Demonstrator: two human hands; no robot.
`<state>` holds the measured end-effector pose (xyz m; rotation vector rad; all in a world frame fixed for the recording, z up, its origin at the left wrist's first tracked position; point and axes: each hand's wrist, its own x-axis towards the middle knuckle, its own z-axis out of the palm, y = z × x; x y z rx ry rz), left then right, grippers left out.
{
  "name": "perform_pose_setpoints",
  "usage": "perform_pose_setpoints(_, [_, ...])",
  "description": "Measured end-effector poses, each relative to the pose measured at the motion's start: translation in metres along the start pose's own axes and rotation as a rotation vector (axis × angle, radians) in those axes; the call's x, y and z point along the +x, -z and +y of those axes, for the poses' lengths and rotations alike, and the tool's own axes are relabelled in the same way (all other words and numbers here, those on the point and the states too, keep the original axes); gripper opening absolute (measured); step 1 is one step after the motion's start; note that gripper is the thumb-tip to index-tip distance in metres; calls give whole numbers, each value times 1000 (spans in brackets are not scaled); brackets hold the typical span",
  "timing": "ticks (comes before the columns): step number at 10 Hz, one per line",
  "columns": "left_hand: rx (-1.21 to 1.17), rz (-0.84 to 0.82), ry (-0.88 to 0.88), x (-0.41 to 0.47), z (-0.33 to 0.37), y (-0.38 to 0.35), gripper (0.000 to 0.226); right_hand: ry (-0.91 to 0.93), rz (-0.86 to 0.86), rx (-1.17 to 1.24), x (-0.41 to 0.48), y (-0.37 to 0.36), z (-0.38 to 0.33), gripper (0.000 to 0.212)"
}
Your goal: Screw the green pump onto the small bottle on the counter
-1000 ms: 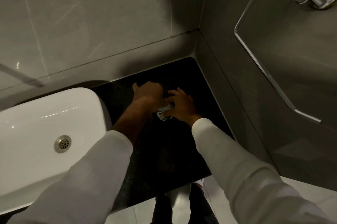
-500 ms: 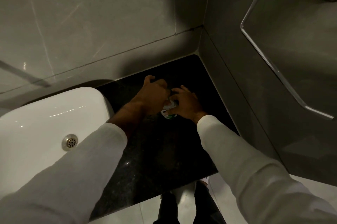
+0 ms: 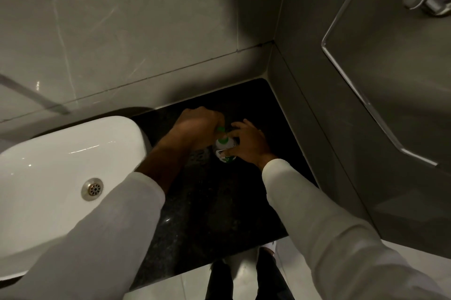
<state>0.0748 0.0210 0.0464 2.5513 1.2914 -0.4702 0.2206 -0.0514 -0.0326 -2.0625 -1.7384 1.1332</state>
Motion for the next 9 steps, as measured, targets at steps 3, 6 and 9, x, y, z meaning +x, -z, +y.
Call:
perform_pose_setpoints(3, [-546, 19, 304, -2, 17, -18, 26, 13, 0, -19, -4, 0, -4, 54])
perform_pose_setpoints(6, [-593, -51, 289, -13, 17, -23, 28, 28, -1, 11, -8, -6, 7, 51])
perform_pose_setpoints(9, [-552, -89, 279, -28, 17, -27, 44, -43, -41, -30, -29, -7, 1, 81])
